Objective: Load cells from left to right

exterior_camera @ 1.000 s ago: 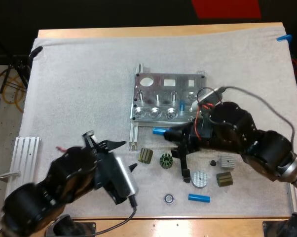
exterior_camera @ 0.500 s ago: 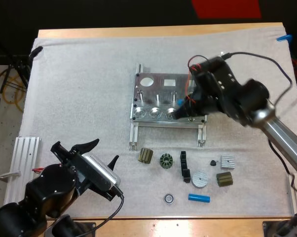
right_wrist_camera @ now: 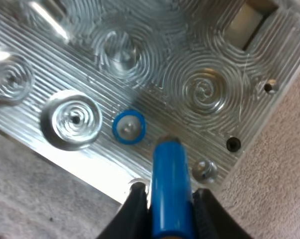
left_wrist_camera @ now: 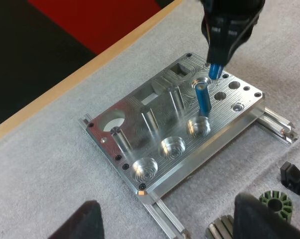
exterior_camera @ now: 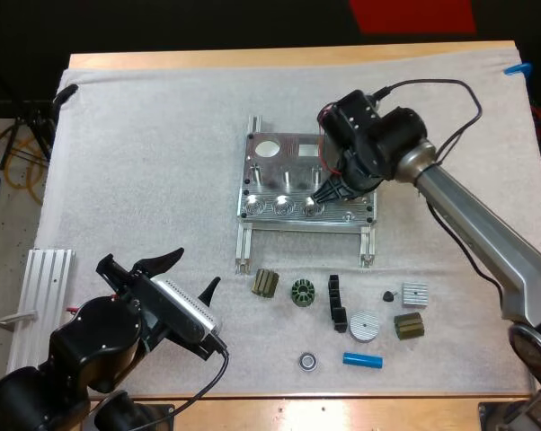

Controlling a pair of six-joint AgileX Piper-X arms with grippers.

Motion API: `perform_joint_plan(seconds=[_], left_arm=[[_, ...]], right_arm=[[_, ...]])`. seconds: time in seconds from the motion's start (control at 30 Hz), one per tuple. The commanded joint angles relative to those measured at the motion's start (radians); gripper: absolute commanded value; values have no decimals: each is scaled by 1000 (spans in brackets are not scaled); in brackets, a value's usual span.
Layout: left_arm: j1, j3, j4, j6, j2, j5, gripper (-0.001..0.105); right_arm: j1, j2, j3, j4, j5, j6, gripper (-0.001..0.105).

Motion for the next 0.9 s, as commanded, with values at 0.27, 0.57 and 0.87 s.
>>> perform_joint_plan(seconds=[0.27, 0.57, 0.87], left_arm=[[-1, -2, -19, -19, -3, -21, 56], [-1, -2, -19, -19, -3, -21, 56], [-1, -2, -19, -19, -3, -21, 56]], right_arm=[[-1, 54, -13, 5, 15, -21, 0], [-1, 86, -13, 5, 14, -33, 0], [-1, 94, -11, 1, 14, -38, 0]])
